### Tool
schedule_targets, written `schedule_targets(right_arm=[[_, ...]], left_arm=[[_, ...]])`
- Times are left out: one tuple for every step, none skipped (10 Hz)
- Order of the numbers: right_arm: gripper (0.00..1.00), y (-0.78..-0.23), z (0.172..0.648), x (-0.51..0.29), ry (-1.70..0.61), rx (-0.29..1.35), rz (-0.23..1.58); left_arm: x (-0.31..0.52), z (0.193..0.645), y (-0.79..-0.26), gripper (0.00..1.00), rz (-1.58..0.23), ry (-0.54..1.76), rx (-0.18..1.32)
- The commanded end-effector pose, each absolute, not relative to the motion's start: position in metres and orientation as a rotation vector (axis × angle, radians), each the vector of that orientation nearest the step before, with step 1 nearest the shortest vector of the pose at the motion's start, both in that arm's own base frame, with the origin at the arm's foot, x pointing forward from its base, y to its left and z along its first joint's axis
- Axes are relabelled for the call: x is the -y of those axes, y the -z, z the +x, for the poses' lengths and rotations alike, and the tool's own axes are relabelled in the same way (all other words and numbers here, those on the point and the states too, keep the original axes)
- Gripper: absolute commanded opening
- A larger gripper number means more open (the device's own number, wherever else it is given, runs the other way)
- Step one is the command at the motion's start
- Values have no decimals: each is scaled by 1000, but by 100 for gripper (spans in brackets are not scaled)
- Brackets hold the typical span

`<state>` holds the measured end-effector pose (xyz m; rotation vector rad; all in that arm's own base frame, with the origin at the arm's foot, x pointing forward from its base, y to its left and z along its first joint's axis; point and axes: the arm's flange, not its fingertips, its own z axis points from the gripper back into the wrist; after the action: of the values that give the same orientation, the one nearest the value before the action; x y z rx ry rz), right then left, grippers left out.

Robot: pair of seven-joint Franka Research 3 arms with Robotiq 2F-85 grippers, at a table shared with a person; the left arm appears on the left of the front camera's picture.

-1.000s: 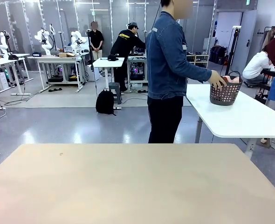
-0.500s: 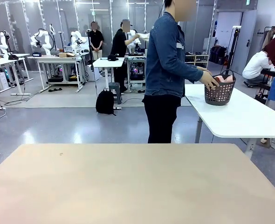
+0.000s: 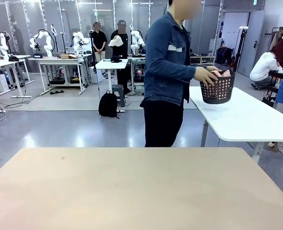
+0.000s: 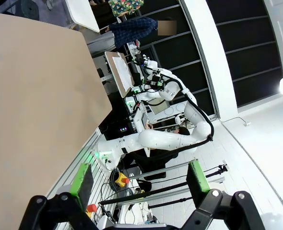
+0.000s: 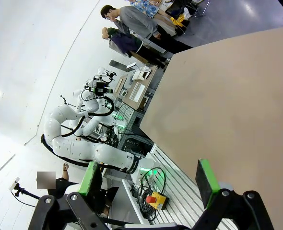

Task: Fold the towel.
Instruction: Grab the top end of the 100 cm Hotel Towel extended by the human.

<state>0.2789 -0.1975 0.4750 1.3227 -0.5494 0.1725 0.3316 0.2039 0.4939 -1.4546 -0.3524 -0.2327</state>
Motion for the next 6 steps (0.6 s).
schedule_targets(right_arm=[[100,-477,279,198,-181,566,1331],[100,-477,279,198,-181,566,1331],[100,-477,279,198,-181,566,1331],[100,-477,279,198,-181,566,1331],[100,-477,279,198,-181,566,1331],[100,-477,279,198,-181,566,1331]], left_arm=[[-205,332,-494,100,-1461,226,344],[-205,332,-494,100,-1461,226,344],[-205,332,-494,100,-1461,226,344],[-205,332,-494,100,-1461,226,344],[-205,332,-494,100,-1461,226,344],[-205,332,-494,100,-1461,226,344]])
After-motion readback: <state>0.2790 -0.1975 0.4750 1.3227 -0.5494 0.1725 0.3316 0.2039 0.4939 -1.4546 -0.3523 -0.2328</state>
